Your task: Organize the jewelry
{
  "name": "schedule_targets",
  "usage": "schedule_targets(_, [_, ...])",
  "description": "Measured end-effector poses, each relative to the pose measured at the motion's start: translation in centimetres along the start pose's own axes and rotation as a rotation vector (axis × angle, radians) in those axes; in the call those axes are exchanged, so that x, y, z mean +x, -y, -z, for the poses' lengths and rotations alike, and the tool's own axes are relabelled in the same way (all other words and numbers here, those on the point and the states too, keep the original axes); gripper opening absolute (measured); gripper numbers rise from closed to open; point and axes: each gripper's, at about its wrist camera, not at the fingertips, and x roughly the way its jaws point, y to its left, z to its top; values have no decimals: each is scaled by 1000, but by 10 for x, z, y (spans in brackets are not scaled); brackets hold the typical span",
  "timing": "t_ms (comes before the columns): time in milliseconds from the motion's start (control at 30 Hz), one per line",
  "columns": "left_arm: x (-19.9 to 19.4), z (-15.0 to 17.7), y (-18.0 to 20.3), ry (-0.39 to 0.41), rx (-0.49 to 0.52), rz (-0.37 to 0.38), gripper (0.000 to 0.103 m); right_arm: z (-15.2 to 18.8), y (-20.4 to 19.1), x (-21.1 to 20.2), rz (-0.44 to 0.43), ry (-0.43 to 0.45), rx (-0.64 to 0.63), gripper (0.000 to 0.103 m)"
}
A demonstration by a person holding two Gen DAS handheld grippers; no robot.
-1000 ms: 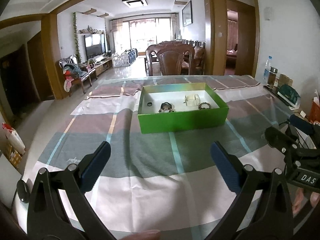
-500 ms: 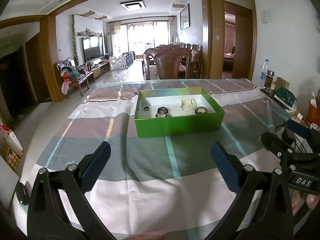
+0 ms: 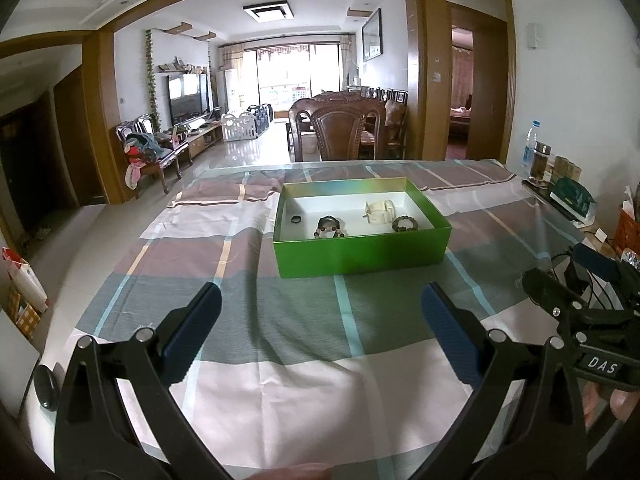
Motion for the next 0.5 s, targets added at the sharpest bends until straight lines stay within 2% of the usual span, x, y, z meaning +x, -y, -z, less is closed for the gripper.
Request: schedule_targets(500, [-2, -1, 2, 2, 11, 3, 99, 1, 3, 1, 1, 1, 3, 100])
